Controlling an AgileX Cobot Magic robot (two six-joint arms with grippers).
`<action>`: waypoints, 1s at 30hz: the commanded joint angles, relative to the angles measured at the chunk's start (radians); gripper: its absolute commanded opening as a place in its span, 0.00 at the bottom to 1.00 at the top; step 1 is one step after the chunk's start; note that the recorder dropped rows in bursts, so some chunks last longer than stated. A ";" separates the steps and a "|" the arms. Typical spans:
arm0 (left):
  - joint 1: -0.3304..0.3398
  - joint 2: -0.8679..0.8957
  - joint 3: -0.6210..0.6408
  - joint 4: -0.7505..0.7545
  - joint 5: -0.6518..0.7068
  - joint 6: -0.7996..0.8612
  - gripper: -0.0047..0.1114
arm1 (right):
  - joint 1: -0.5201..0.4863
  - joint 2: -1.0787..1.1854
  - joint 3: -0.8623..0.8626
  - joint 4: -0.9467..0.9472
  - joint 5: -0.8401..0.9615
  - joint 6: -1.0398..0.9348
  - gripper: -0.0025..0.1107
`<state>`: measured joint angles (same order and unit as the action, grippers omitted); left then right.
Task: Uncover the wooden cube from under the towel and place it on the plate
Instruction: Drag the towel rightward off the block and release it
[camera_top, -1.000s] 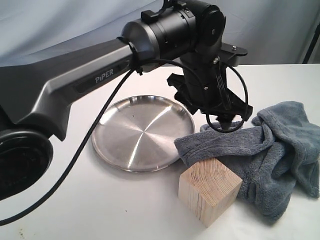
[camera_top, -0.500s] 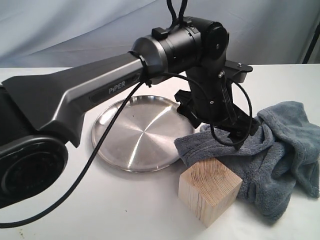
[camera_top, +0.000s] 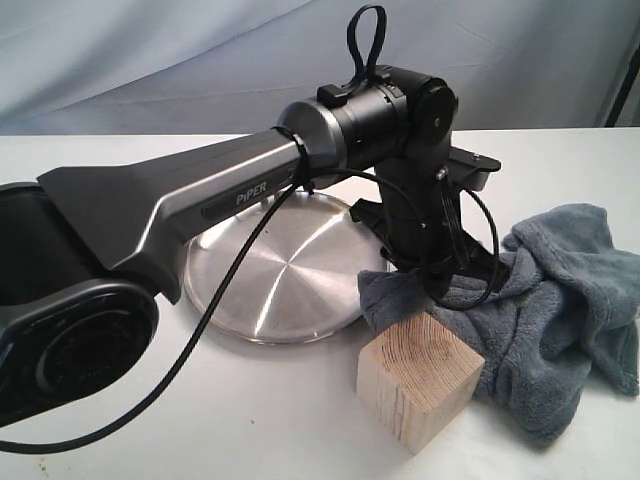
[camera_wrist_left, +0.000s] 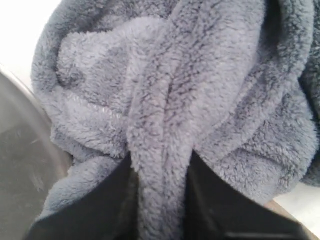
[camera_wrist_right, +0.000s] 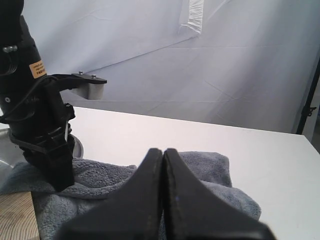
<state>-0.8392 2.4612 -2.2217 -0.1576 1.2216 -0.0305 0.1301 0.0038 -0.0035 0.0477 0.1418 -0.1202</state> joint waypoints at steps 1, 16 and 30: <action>-0.004 -0.005 -0.027 -0.004 -0.001 0.068 0.04 | 0.003 -0.004 0.003 0.006 -0.006 0.001 0.02; -0.034 -0.005 -0.238 -0.192 -0.229 0.174 0.04 | 0.003 -0.004 0.003 0.006 -0.006 0.001 0.02; -0.105 0.050 -0.238 -0.175 -0.452 0.294 0.15 | 0.003 -0.004 0.003 0.006 -0.006 0.001 0.02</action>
<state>-0.9421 2.4981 -2.4553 -0.3488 0.7644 0.2621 0.1301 0.0038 -0.0035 0.0477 0.1418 -0.1202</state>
